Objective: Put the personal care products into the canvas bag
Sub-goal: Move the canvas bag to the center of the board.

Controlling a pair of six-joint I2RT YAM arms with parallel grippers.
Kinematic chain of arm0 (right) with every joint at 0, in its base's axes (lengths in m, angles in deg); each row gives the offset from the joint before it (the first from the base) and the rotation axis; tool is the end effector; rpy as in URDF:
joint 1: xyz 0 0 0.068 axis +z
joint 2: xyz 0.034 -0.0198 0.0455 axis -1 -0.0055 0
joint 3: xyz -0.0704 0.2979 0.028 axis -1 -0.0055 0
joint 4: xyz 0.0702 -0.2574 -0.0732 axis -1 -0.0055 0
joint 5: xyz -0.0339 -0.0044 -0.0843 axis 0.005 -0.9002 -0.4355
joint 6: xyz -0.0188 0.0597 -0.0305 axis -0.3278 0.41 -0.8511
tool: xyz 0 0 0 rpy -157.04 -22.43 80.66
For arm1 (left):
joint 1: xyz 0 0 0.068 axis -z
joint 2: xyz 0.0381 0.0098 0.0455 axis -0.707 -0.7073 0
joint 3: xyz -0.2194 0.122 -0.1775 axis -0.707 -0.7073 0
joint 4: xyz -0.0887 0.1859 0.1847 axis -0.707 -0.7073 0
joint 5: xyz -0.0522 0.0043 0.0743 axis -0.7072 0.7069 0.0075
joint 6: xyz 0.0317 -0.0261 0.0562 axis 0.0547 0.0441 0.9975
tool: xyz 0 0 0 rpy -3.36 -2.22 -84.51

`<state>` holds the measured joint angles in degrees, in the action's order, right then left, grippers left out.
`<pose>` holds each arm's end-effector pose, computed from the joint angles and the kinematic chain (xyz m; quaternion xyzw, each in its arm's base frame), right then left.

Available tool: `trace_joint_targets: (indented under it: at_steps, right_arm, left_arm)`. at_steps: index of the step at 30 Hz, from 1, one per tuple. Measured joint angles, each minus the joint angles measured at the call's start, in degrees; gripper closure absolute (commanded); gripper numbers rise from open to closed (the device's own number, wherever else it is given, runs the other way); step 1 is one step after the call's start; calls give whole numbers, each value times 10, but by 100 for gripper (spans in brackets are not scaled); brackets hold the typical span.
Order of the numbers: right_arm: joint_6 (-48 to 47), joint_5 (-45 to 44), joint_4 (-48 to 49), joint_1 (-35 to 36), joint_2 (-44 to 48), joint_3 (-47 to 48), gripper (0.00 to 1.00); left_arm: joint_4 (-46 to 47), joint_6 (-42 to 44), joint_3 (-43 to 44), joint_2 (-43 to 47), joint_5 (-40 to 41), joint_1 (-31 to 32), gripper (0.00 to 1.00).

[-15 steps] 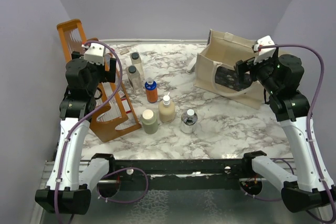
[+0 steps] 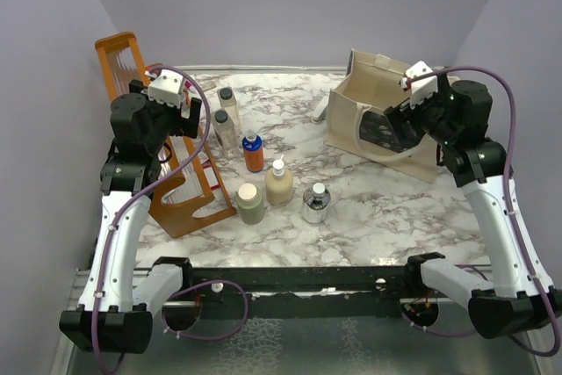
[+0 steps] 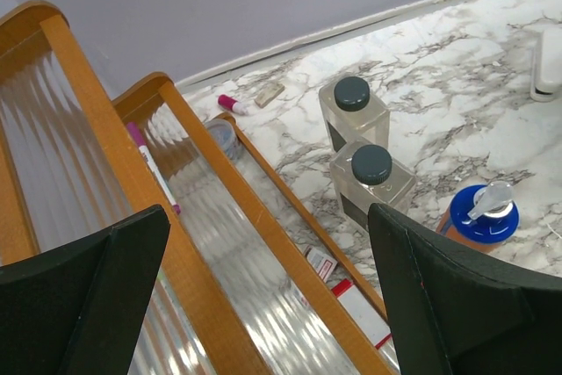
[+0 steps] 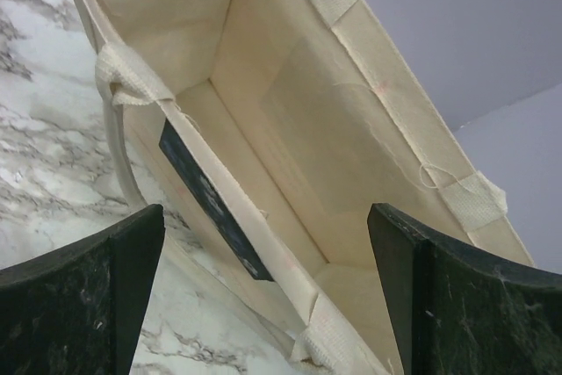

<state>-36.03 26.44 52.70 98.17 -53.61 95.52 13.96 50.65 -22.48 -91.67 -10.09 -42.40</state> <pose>0.2241 0.0408 0.4408 -0.2831 0.7741 -0.0359 0.5651 0.2252 -0.0162 0.4376 0.1249 0.7590 0.0063 0.6390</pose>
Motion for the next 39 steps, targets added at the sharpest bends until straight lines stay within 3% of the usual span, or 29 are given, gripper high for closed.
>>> trace_joint_targets:
  at_steps: [11,22,25,26,39]
  right_arm:
    - [-92,-25,-87,0,-94,38,18]
    - [-117,-18,-188,-11,-160,84,68]
    - [-110,7,-215,-11,-161,95,92]
    - [-105,18,-223,-11,-161,100,95]
    - [32,68,-270,-11,-172,138,99]
  left_arm:
    - [-2,0,8,-5,-64,-2,1]
    - [-2,0,7,-7,-83,-2,1]
    - [-2,0,7,-7,-87,-2,1]
    - [-2,0,7,-7,-88,-2,1]
    - [-14,2,5,-23,-112,1,1]
